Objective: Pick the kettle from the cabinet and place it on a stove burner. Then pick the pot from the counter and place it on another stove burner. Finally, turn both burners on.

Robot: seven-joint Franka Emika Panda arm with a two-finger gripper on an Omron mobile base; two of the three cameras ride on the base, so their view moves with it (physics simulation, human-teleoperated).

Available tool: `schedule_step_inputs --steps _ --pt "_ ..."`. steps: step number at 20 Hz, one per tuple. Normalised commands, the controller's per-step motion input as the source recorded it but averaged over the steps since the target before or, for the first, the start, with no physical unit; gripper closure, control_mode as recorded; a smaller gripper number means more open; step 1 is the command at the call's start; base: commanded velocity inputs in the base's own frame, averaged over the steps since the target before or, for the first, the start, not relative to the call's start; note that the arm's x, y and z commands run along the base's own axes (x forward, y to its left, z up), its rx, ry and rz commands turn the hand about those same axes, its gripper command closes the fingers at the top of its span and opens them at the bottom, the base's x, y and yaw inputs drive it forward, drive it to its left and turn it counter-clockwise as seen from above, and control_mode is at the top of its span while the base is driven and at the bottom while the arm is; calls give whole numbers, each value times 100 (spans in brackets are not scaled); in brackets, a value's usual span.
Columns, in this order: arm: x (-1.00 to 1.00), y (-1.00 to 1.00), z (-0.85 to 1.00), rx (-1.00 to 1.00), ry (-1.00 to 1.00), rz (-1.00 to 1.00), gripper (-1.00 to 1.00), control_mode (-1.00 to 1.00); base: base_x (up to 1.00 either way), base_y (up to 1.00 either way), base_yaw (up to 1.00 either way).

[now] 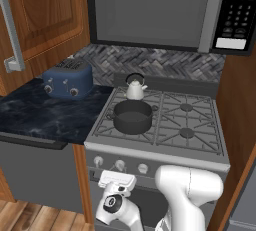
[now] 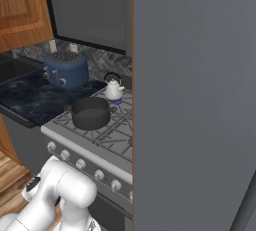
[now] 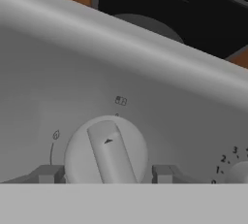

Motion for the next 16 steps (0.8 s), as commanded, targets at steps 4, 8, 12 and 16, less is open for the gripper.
schedule_step_inputs --steps 4,8,12,16 --pt "0 1 -5 1 0 0 -100 -100 0 0 0" --pt "-16 0 -14 7 0 0 -100 -100 0 0 0" --pt "-26 12 -28 6 0 0 -100 -100 0 0 0" --pt "-25 22 -16 1 0 0 -100 -100 0 0 0"
